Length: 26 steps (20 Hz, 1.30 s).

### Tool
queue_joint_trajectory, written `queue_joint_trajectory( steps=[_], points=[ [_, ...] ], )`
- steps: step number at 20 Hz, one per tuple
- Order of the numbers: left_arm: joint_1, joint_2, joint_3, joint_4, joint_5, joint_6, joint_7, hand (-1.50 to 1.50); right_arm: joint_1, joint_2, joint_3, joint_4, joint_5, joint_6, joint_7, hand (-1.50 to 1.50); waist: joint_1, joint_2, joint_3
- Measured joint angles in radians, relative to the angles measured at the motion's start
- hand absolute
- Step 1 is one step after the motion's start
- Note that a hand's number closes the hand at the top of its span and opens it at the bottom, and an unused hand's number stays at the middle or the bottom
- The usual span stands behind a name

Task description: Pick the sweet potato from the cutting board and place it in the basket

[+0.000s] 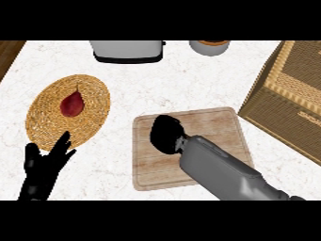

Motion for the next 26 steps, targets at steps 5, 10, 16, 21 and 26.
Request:
queue_joint_trajectory(
  steps=[5,10,16,21,26],
  points=[
    [-0.008,0.011,0.027,0.024,0.01,-0.022,-0.018,0.0,0.015,-0.009,-0.041,0.012,0.029,-0.042,-0.018,1.5,-0.002,0.0,0.001],
    [0.045,0.018,0.05,0.001,0.015,-0.009,-0.015,0.0,0.071,0.024,-0.342,0.053,-0.072,-0.032,0.289,1.5,-0.064,-0.002,0.007],
    [0.064,0.017,0.054,-0.028,0.023,-0.011,-0.021,0.0,0.108,0.068,-0.647,0.021,-0.183,-0.183,0.705,1.5,-0.069,0.0,0.004],
    [0.042,0.012,0.039,-0.026,0.026,-0.025,-0.013,0.0,0.069,0.078,-0.8,-0.123,-0.321,-0.466,0.901,1.5,-0.031,0.002,0.003],
    [0.019,0.015,0.027,-0.013,0.023,-0.037,-0.002,0.0,-0.017,0.081,-0.815,-0.255,-0.316,-0.738,1.077,1.5,-0.005,0.001,-0.003]
  ],
)
